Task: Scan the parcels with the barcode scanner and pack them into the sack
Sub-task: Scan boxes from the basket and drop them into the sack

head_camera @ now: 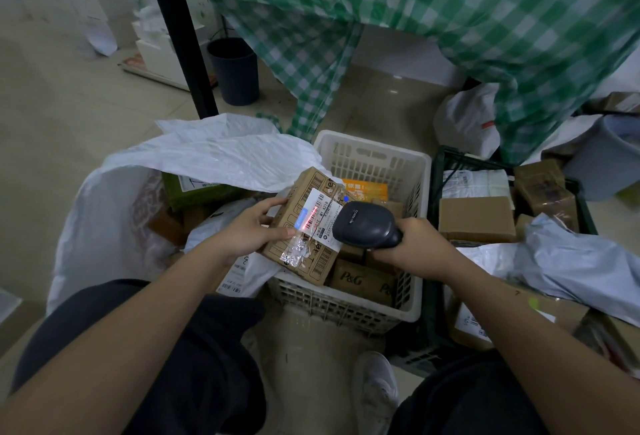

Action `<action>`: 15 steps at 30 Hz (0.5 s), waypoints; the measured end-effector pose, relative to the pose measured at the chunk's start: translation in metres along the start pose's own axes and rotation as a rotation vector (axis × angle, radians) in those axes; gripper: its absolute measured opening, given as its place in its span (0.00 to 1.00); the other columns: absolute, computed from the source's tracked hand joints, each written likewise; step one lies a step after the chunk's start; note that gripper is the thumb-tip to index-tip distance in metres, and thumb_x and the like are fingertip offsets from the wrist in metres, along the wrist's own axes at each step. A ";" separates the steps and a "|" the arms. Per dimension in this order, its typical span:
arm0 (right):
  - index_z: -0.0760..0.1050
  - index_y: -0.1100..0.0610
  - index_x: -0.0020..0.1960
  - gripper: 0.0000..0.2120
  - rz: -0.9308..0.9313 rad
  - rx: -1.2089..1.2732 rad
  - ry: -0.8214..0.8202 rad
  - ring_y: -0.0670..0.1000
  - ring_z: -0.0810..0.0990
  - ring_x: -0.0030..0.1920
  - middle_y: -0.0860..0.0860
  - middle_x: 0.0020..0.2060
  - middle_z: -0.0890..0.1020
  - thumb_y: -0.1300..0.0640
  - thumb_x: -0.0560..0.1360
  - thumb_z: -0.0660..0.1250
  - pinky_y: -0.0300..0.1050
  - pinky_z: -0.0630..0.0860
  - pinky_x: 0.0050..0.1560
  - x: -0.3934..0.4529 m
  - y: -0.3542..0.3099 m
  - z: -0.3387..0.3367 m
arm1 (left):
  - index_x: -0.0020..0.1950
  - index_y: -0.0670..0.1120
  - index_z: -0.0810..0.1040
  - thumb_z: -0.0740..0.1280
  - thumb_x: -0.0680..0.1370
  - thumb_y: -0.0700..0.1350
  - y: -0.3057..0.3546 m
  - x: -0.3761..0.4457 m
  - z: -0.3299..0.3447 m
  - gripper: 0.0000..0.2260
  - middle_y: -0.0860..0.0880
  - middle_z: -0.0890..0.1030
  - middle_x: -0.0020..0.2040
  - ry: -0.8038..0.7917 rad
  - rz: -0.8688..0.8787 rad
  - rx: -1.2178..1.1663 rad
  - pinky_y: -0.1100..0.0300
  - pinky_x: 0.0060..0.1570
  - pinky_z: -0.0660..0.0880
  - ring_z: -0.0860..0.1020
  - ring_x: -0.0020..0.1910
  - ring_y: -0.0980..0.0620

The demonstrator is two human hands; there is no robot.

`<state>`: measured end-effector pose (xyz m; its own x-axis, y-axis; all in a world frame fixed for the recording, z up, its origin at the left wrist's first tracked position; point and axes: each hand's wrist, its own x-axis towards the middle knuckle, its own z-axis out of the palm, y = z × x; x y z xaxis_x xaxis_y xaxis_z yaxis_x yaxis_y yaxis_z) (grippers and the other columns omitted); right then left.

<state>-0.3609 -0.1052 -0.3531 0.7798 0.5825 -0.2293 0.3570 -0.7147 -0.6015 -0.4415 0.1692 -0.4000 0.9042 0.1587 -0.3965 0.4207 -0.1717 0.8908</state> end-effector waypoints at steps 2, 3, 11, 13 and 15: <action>0.75 0.58 0.37 0.10 -0.010 0.042 0.020 0.45 0.76 0.34 0.51 0.32 0.78 0.56 0.70 0.74 0.37 0.69 0.34 0.000 -0.001 0.001 | 0.69 0.57 0.69 0.77 0.67 0.46 0.000 -0.002 -0.002 0.33 0.45 0.78 0.60 0.007 0.005 -0.009 0.51 0.55 0.78 0.80 0.56 0.47; 0.76 0.61 0.40 0.09 -0.016 0.066 0.034 0.48 0.77 0.35 0.54 0.33 0.79 0.57 0.70 0.74 0.38 0.69 0.35 0.001 -0.001 0.001 | 0.69 0.58 0.69 0.76 0.69 0.44 0.001 -0.004 -0.003 0.31 0.45 0.78 0.60 0.008 0.007 -0.013 0.53 0.52 0.79 0.80 0.56 0.47; 0.78 0.55 0.46 0.06 0.018 0.259 0.189 0.57 0.83 0.36 0.54 0.35 0.83 0.55 0.72 0.74 0.48 0.79 0.37 0.021 -0.017 0.003 | 0.72 0.52 0.66 0.71 0.75 0.38 0.013 -0.033 -0.034 0.28 0.55 0.75 0.57 0.063 0.069 0.180 0.75 0.36 0.72 0.73 0.47 0.67; 0.78 0.55 0.45 0.06 0.019 0.260 0.228 0.50 0.81 0.37 0.50 0.35 0.82 0.56 0.72 0.74 0.45 0.75 0.38 0.028 -0.027 0.006 | 0.73 0.53 0.67 0.72 0.75 0.39 0.015 -0.046 -0.048 0.29 0.54 0.75 0.58 0.136 0.094 0.275 0.71 0.43 0.74 0.76 0.51 0.63; 0.78 0.57 0.44 0.05 0.021 0.268 0.249 0.46 0.77 0.38 0.48 0.35 0.80 0.57 0.72 0.73 0.40 0.71 0.36 0.036 -0.043 0.012 | 0.73 0.57 0.66 0.72 0.74 0.42 0.017 -0.056 -0.065 0.30 0.51 0.76 0.61 0.254 0.132 0.413 0.57 0.53 0.77 0.78 0.54 0.54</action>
<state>-0.3543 -0.0486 -0.3452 0.8986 0.4332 -0.0700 0.2181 -0.5792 -0.7855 -0.4901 0.2205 -0.3481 0.9271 0.3322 -0.1737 0.3438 -0.5688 0.7472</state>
